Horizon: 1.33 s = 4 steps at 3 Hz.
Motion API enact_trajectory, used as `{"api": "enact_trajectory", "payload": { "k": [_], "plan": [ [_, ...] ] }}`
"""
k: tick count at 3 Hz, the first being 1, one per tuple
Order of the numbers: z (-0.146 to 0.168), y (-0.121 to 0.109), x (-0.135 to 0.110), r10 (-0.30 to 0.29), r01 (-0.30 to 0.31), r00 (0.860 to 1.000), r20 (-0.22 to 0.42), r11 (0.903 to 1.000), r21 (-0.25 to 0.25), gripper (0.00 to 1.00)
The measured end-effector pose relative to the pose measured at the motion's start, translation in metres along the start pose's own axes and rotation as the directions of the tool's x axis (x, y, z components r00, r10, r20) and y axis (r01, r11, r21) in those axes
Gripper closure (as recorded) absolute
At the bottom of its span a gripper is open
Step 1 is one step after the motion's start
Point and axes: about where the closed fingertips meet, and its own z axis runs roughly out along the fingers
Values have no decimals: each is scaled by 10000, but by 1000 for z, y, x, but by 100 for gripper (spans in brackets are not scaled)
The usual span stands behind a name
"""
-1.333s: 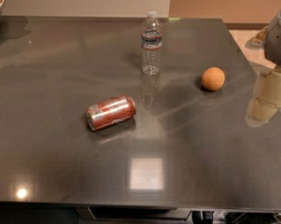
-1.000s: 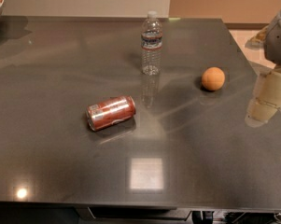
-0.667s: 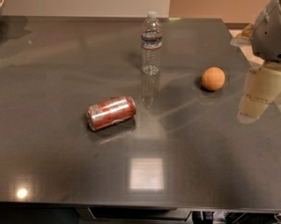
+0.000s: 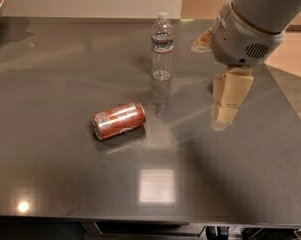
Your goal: Pick coke can
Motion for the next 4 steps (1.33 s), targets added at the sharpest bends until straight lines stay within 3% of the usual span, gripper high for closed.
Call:
{"api": "enact_trajectory", "payload": {
  "k": [1, 2, 4],
  "plan": [
    [26, -1, -38, -1062, 1073, 9939, 301, 9934, -403, 0],
    [49, 2, -68, -1827, 1854, 9823, 424, 9800, -723, 0],
    [97, -1, -109, -3105, 3091, 9504, 158, 9383, -1550, 0]
  ]
}}
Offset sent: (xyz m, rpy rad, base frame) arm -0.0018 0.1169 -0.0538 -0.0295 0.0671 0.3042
